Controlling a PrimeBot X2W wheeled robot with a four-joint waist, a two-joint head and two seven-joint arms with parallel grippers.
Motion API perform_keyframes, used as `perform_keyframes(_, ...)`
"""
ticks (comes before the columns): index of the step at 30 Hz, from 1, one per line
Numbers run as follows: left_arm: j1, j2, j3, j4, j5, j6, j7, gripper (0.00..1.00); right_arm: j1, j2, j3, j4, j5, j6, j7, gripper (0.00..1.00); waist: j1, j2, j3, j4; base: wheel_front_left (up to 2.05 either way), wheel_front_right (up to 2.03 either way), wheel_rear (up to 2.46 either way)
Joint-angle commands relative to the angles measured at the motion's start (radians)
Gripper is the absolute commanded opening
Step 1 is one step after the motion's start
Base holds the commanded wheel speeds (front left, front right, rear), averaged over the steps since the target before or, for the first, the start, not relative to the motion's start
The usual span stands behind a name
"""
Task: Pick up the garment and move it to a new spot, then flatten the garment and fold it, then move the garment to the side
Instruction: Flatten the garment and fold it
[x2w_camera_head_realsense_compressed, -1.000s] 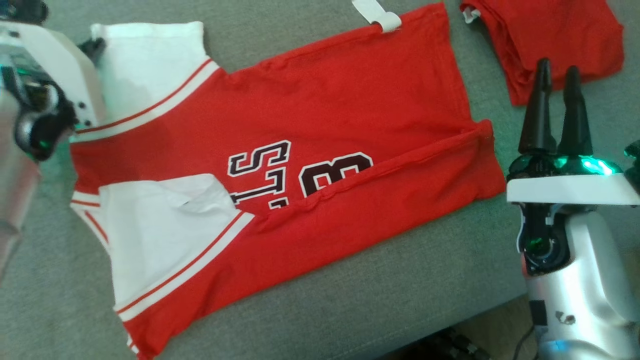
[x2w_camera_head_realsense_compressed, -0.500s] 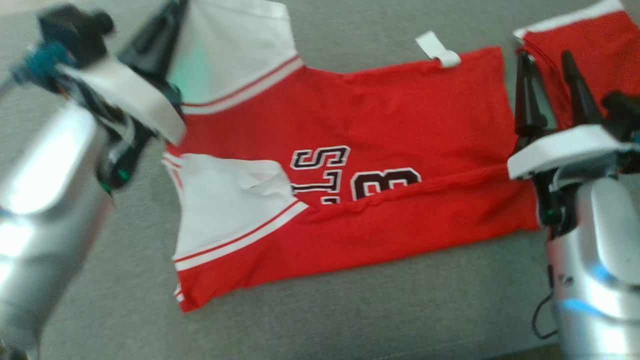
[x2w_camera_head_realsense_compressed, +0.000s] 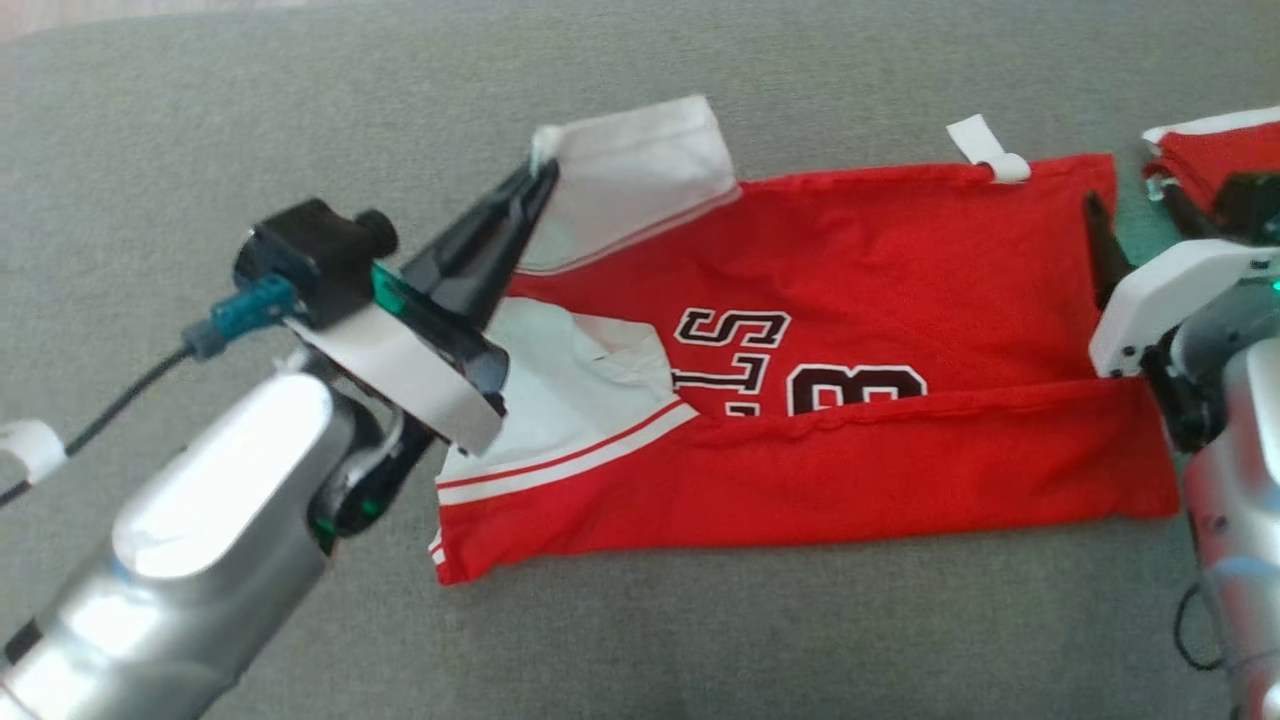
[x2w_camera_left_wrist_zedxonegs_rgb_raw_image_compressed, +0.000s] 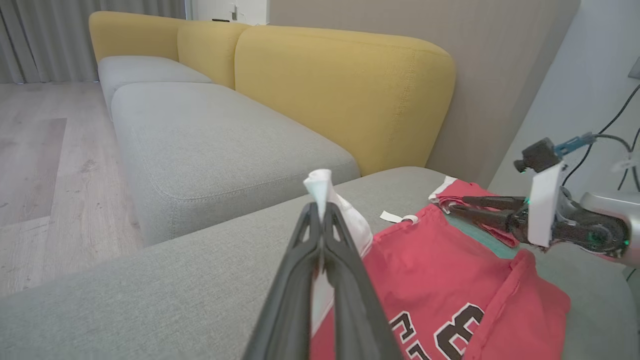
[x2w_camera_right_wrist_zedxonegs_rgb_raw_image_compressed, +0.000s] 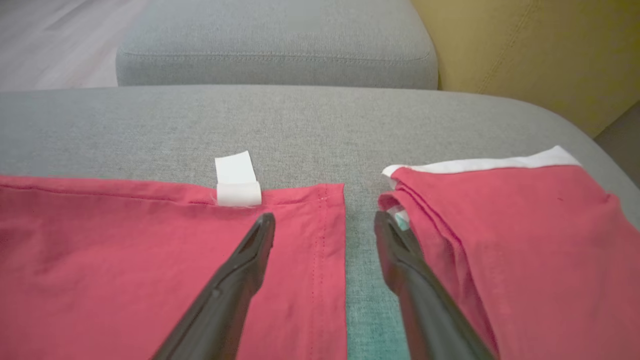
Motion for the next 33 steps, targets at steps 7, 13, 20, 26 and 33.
perform_keyframes(7,-0.013,0.039,0.005,-0.096,0.013,0.005,0.033,0.00,-0.129,-0.047,0.005,0.143,-0.040,0.002,0.001,1.00,0.0001,0.0000,0.035,0.033,0.00,0.00,0.00)
perform_keyframes(13,-0.030,0.023,-0.015,-0.109,0.034,0.002,0.034,0.00,-0.207,-0.074,-0.021,0.262,-0.073,0.002,-0.001,1.00,0.0001,0.0000,0.075,0.057,0.00,0.00,0.00)
perform_keyframes(20,-0.049,0.006,-0.020,-0.106,0.037,-0.004,0.027,0.00,-0.268,-0.091,-0.005,0.351,-0.084,0.002,-0.016,1.00,0.0001,0.0000,0.111,0.075,0.00,0.00,0.00)
perform_keyframes(26,-0.060,0.000,-0.019,-0.080,0.036,-0.002,0.025,0.00,-0.297,-0.092,0.057,0.401,-0.064,0.002,-0.024,0.49,0.0001,0.0000,0.118,0.073,0.00,0.00,0.00)
perform_keyframes(33,-0.062,0.011,-0.002,-0.024,0.029,0.025,0.028,0.00,-0.317,-0.085,0.116,0.412,0.014,0.002,-0.094,0.00,0.0001,0.0000,0.090,0.047,0.00,0.00,0.00)
